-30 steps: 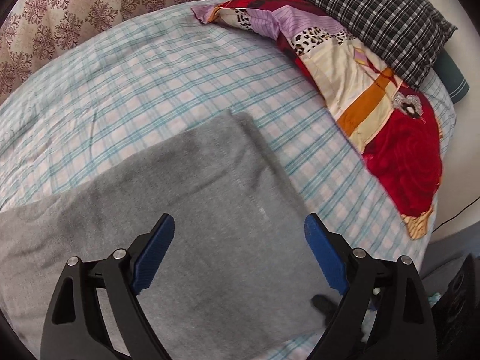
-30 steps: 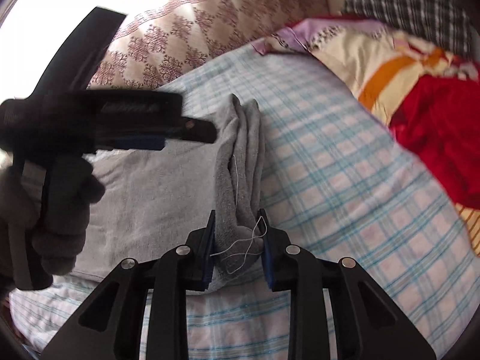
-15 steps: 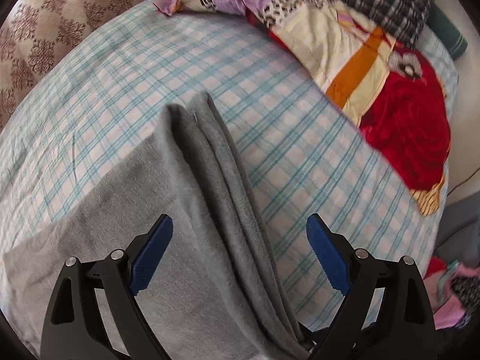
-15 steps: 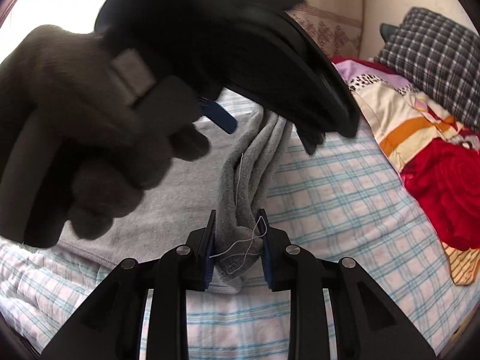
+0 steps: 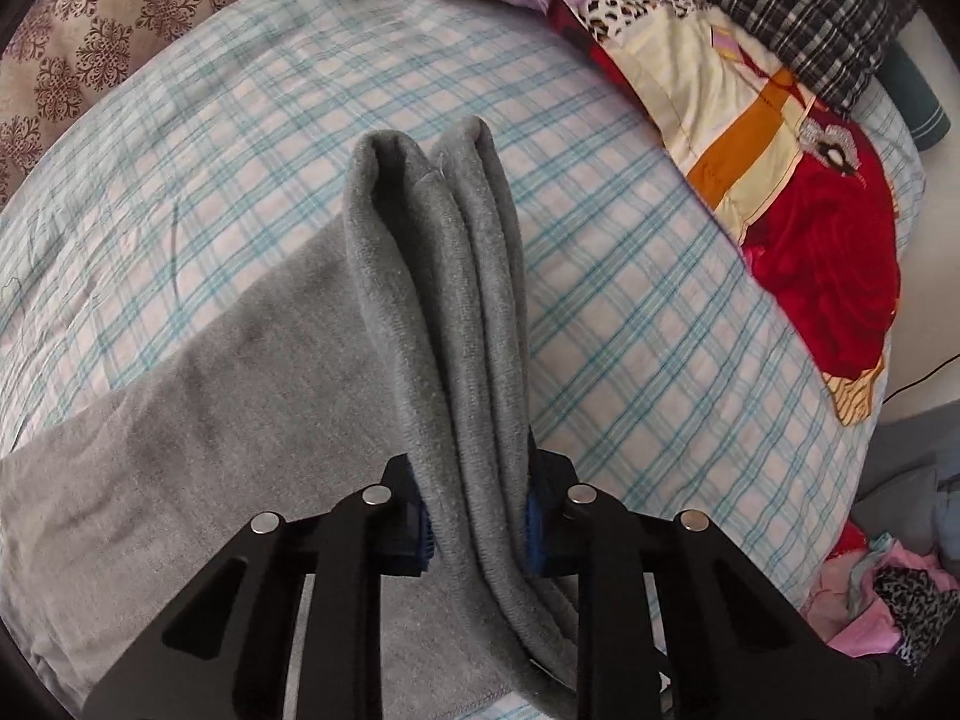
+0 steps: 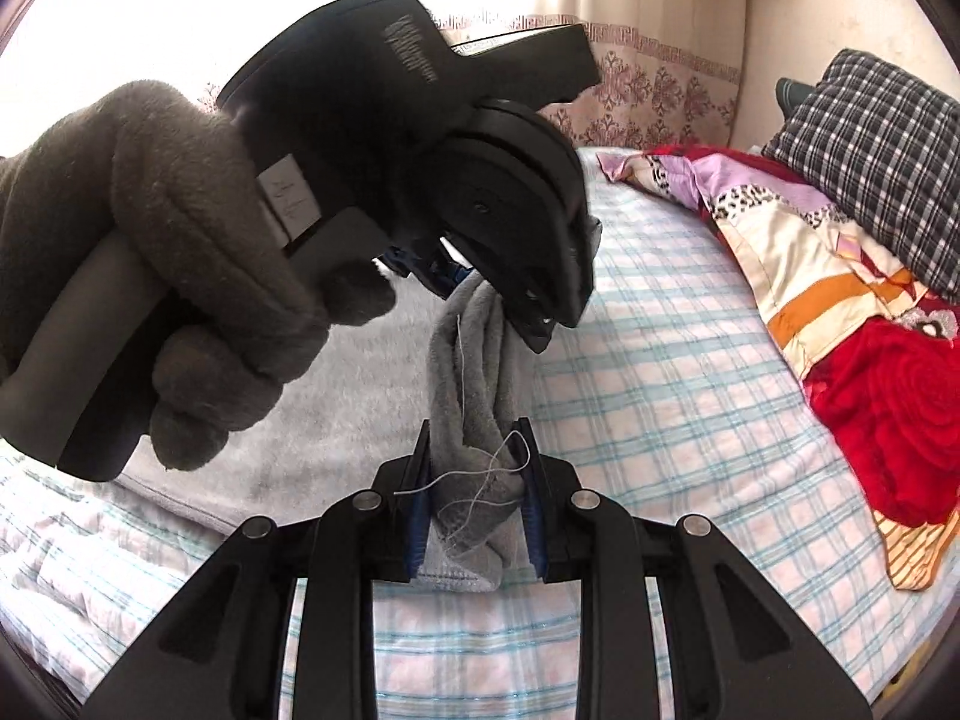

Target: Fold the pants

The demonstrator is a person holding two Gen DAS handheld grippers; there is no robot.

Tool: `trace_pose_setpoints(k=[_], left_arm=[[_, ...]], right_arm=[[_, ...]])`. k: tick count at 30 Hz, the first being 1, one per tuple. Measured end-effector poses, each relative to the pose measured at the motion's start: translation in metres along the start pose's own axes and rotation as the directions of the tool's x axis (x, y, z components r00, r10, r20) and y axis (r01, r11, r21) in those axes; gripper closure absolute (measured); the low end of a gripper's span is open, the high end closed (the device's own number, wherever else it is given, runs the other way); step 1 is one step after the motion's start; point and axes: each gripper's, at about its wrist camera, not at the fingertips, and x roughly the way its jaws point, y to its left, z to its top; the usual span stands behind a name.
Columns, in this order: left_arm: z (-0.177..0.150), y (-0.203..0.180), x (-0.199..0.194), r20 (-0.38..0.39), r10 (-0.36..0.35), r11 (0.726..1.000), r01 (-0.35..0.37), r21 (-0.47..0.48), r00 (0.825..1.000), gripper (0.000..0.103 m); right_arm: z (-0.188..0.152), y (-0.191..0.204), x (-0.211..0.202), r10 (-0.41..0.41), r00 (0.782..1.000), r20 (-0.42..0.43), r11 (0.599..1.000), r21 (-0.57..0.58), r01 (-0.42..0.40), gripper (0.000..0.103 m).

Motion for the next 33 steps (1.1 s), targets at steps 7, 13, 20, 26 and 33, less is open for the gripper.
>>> trace_pose_setpoints(k=[7,13,20,26,33], left_arm=[[-0.015,0.032,-0.032,0.071,-0.031,0.998,0.035,-0.045,0.997,0.082],[-0.033,0.067,-0.052,0.123,-0.052,0.994,0.062,-0.084,0.991,0.082],[-0.062,0.114,-0.067,0.163,-0.066,0.986,0.089,-0.138,0.984,0.082],[-0.088,0.150,-0.074,0.194,-0.072,0.978,0.107,-0.177,0.978,0.082],[-0.119,0.189,-0.068,0.207,-0.060,0.972,0.104,-0.210,0.977,0.082]], right_arm=[[0.013,0.026,-0.009,0.025,0.999,0.029,0.999,-0.040,-0.024,0.078],[0.021,0.058,-0.013,0.054,0.998,0.035,0.995,-0.080,-0.051,0.078],[0.022,0.096,-0.011,0.089,0.996,0.019,0.991,-0.107,-0.086,0.078],[0.020,0.131,-0.003,0.118,0.993,-0.008,0.984,-0.134,-0.118,0.078],[0.015,0.163,0.014,0.149,0.986,-0.071,0.977,-0.141,-0.158,0.074]])
